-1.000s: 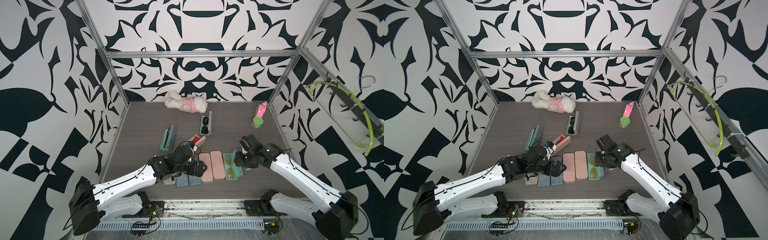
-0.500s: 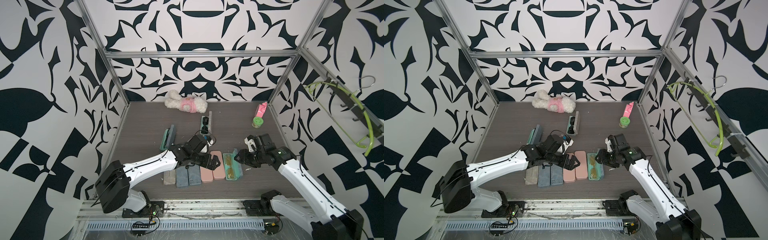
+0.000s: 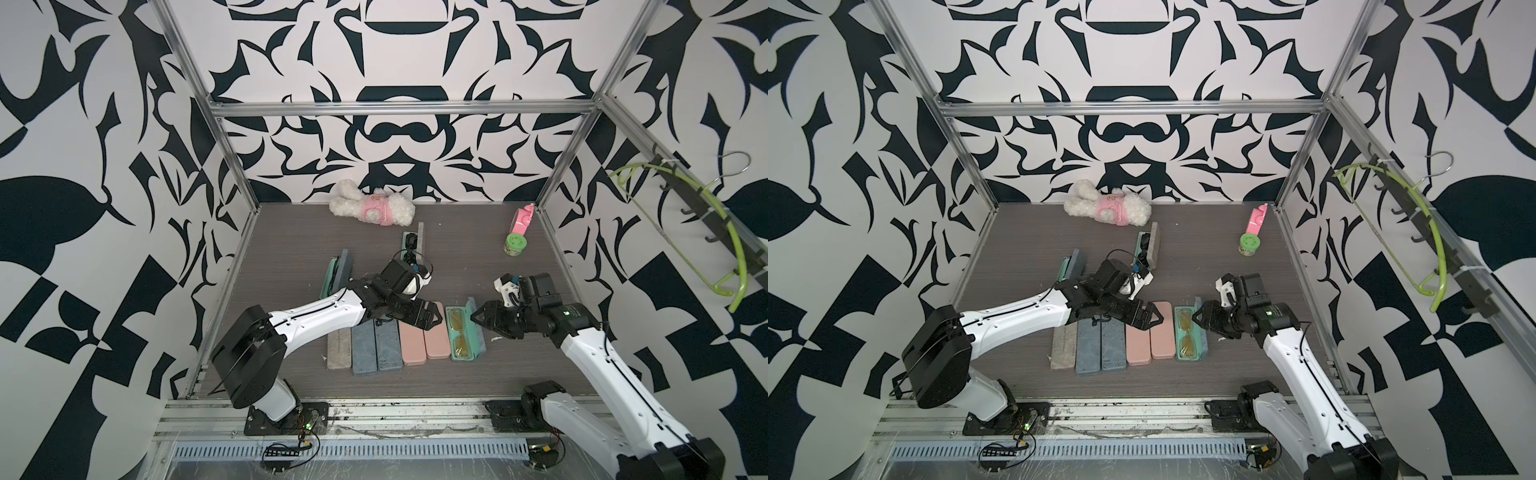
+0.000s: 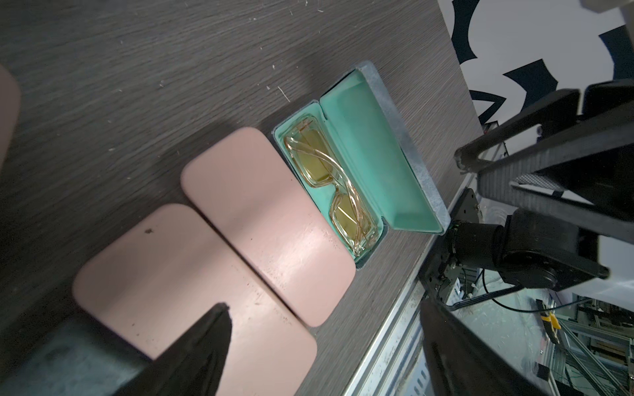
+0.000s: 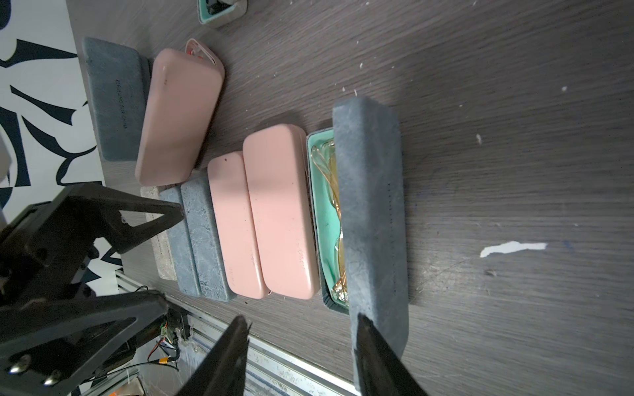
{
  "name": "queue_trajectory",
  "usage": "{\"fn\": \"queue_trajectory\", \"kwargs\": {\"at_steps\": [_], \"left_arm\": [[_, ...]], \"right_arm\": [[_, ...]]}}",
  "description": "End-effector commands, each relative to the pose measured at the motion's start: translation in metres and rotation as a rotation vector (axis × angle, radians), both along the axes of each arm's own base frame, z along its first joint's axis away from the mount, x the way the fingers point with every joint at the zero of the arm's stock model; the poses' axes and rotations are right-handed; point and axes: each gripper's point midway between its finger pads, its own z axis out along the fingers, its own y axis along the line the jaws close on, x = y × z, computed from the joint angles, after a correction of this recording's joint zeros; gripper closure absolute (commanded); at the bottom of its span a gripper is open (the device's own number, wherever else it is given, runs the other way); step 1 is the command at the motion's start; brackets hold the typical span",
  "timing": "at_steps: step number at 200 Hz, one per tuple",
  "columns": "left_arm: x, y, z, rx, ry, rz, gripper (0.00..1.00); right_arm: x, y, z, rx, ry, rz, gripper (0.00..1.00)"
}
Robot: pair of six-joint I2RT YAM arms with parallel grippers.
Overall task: Close the glasses case
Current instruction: Close the glasses case at the center of the board.
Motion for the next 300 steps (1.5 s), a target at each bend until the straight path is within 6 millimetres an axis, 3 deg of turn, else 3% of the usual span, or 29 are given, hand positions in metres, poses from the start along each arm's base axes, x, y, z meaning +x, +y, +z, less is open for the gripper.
{"fn": "queue_trajectory", "kwargs": {"at_steps": [1,38,115,164,267,300], "left_arm": [[0.004,0.003,0.002,-0.018,-0.036,-0.008,0.12],[0.008,0.005,-0.001,-0.017,-0.030,0.002,0.21],[0.007,0.016,-0.011,-0.016,-0.047,0.023,0.34],[0.001,0.012,-0.017,-0.021,0.015,0.017,0.45],[-0.009,0.005,-0.028,-0.022,0.092,0.023,0.52],[-0.010,0.002,-0.037,-0.013,0.106,0.028,0.53]], "right_arm": [[0.007,0.004,0.007,0.069,-0.052,0.022,0.50],[0.007,0.004,0.013,0.141,-0.087,0.014,0.53],[0.002,0.005,0.008,0.157,-0.080,0.016,0.56],[0.004,0.004,-0.001,0.157,-0.062,0.006,0.61],[0.004,-0.016,-0.017,0.046,-0.030,-0.097,0.70],[0.003,-0.014,-0.019,0.055,-0.019,-0.091,0.71]]}}
